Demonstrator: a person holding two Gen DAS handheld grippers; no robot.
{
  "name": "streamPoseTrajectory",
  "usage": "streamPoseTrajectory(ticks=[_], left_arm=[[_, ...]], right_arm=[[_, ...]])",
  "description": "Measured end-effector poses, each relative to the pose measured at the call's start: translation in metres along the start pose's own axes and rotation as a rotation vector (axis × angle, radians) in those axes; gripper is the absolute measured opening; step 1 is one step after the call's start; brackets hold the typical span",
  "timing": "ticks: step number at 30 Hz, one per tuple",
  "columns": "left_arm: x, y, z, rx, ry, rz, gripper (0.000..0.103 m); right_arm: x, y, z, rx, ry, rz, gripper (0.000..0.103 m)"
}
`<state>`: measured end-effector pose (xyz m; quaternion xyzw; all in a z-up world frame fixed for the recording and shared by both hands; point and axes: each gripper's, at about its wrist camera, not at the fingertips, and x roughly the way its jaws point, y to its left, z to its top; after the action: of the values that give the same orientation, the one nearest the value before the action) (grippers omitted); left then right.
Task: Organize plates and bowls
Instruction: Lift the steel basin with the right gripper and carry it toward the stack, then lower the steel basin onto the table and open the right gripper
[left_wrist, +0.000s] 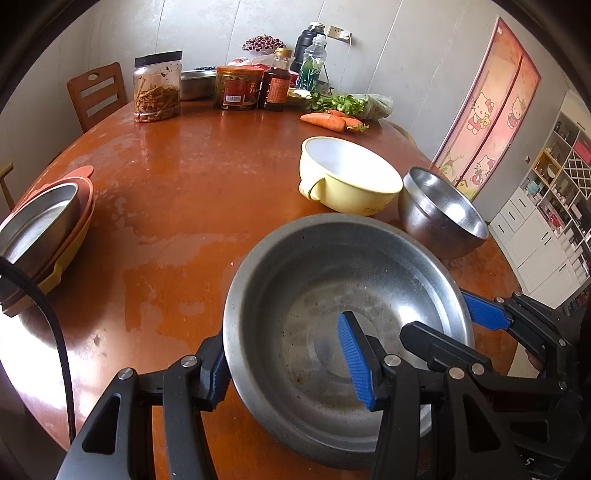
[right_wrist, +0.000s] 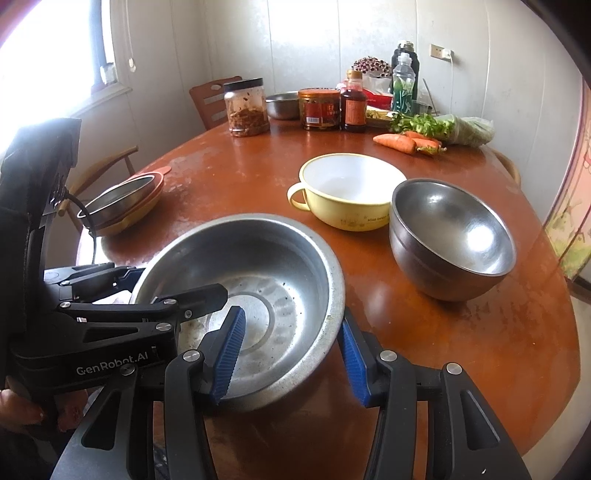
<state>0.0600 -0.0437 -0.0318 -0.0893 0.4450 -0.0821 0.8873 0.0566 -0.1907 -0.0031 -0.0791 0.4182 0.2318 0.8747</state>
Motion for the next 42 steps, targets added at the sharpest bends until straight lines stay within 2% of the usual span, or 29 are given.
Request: streamPoseTrajectory(ticks=[11,19,42], left_arm=[[0.002,0.001,0.002,-0.013,-0.003,0.005,0.054],[-0.005,0.007,0.004,-0.023,-0.029,0.036,0.056],[-0.033,-0.023,0.016,-0.018,-0.108,0.087,0.064]], right_arm=[[0.005,0.000,-0.004,0.010,0.027,0.001,0.053],[0.004,-0.001,-0.003,0.020,0.029,0.002,0.053],[-0.035,-0.045,-0.015,0.126,-0.080,0.011,0.058]])
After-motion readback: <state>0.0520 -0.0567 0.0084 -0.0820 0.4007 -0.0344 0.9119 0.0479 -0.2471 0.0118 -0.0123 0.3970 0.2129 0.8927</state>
